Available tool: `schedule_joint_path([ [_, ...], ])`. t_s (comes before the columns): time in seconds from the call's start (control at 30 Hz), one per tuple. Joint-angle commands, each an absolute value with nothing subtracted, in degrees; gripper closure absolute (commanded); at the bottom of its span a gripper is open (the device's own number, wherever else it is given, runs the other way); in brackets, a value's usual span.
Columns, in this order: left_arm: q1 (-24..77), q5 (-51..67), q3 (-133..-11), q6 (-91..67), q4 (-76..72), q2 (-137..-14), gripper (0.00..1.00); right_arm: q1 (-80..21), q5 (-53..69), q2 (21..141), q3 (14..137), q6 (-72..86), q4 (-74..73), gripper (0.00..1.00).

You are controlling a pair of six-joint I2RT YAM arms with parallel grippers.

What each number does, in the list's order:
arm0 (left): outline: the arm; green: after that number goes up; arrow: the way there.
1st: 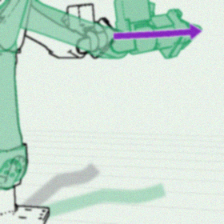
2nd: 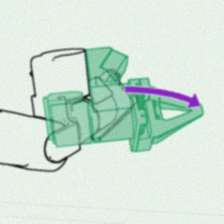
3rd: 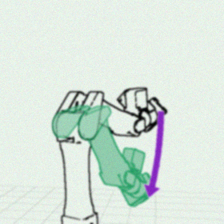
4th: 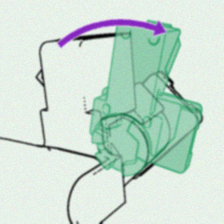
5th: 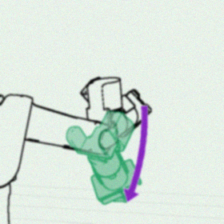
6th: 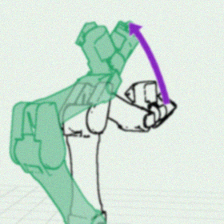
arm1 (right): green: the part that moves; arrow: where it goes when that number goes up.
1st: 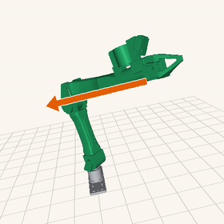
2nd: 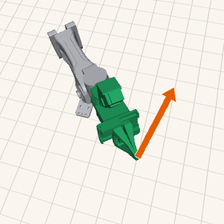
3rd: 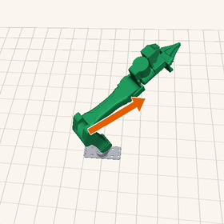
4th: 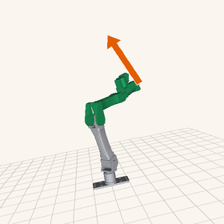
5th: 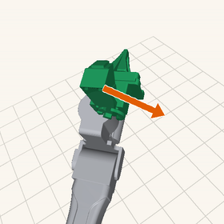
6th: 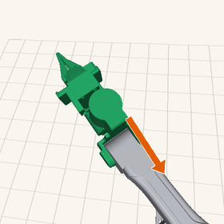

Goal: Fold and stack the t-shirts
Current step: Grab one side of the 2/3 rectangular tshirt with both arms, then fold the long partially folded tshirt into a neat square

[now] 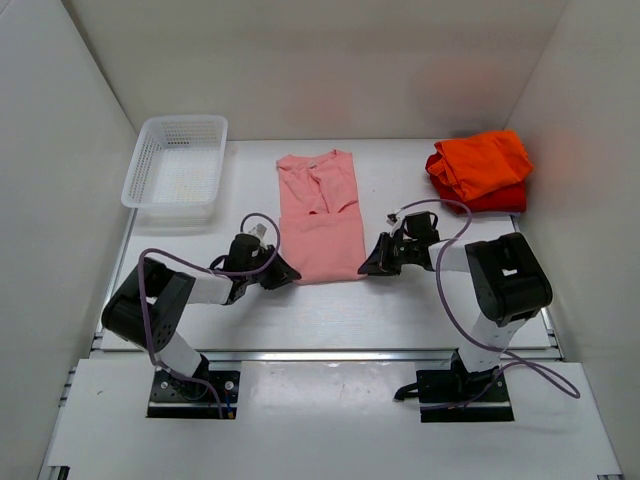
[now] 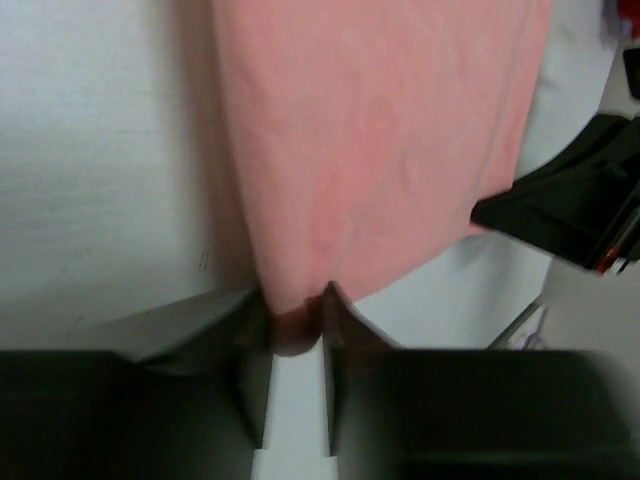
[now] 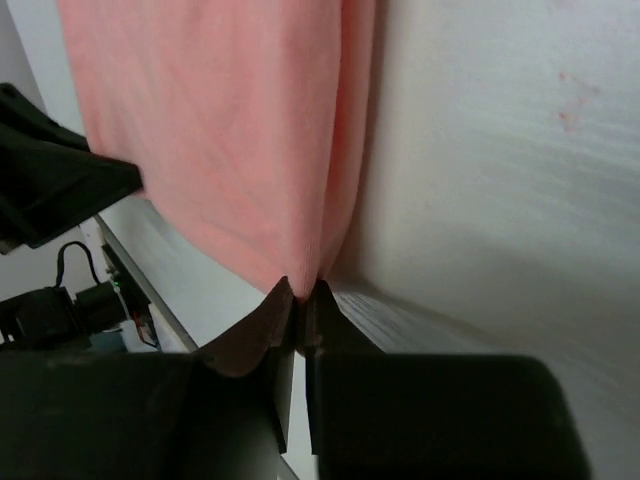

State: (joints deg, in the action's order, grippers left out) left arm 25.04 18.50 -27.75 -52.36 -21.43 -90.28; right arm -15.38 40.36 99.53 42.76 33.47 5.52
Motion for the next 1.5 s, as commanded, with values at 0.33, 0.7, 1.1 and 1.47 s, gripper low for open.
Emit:
schedule_joint_path([
  [0.33, 25.0, 22.8, -16.8, -41.8, 1.7, -74.2, 1.00, -26.0, 36.0, 81.6, 24.9, 36.3, 0.9, 1.00],
  [0.7, 24.0, 18.5, -5.1, -51.5, 19.5, -27.1, 1.00, -35.8, 30.1, 54.7, 12.0, 47.3, -4.0, 1.00],
  [1.1, 14.5, 21.4, -57.4, -41.9, -2.8, -84.6, 1.00, -2.1, 47.8, 83.1, 51.2, 36.9, -0.4, 1.00],
  [1.47, 7.9, 37.2, -68.2, -52.2, -18.5, -113.4, 0.42, -1.3, 39.3, 105.8, 65.8, 33.2, 0.1, 0.25],
])
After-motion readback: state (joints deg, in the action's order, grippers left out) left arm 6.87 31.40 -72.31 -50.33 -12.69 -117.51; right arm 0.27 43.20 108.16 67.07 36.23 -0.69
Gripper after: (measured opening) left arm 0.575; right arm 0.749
